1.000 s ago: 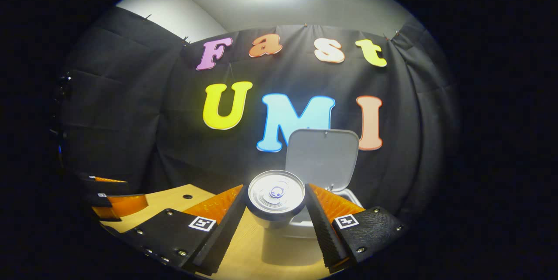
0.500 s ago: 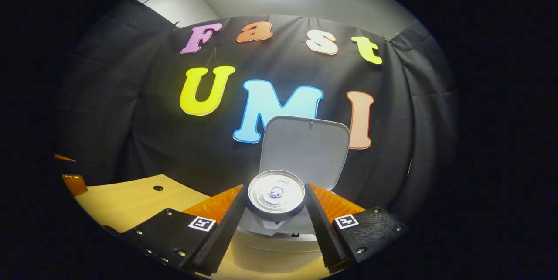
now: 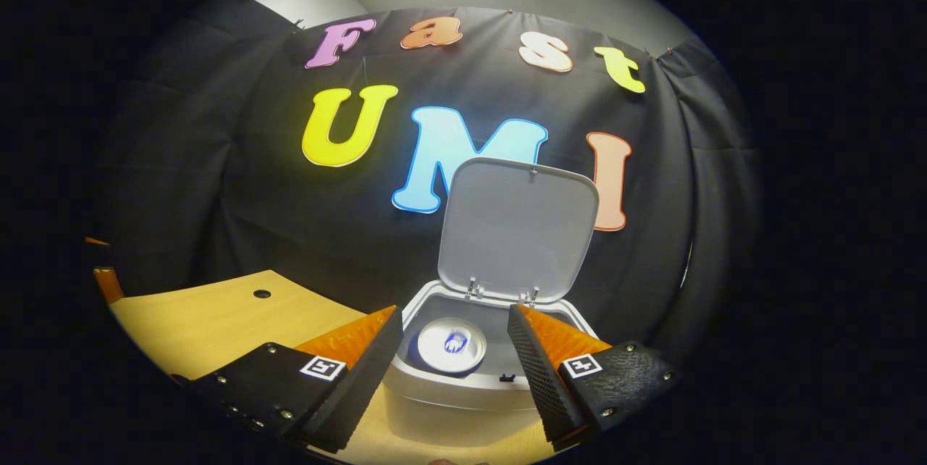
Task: Press the lid of the desktop garbage bin to open it, pick up the crumpled paper on the desktop and throw it into the bin, then pick up the pop can on the desktop and drop it into the bin, and finally close the garbage bin lid.
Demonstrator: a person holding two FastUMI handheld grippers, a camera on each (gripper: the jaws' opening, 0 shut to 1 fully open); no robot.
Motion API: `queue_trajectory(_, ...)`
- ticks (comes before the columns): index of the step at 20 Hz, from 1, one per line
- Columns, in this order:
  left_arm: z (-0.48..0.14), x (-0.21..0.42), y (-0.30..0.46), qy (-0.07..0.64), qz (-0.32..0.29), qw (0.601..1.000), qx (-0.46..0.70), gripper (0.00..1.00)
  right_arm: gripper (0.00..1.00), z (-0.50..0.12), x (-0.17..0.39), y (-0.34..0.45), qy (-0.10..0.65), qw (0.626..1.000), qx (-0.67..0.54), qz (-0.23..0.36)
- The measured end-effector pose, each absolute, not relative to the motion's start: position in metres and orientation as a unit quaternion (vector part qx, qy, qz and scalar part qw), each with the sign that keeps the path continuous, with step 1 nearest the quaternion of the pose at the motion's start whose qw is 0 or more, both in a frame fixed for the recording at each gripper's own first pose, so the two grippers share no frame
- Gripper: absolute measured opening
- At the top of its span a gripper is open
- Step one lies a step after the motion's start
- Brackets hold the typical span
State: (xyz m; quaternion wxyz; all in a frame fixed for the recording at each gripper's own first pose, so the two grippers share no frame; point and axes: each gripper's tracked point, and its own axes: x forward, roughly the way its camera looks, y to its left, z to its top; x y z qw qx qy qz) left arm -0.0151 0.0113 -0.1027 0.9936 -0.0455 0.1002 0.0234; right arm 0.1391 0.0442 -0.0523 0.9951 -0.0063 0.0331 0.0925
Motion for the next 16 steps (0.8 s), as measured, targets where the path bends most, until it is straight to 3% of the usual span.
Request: queue_trajectory(16,-0.099,0.011,0.03,0.102,-0.017,0.995,-0.004,1.0,0.94,0.018,0.153,0.025,-0.001,0.997,-0.048,0.059)
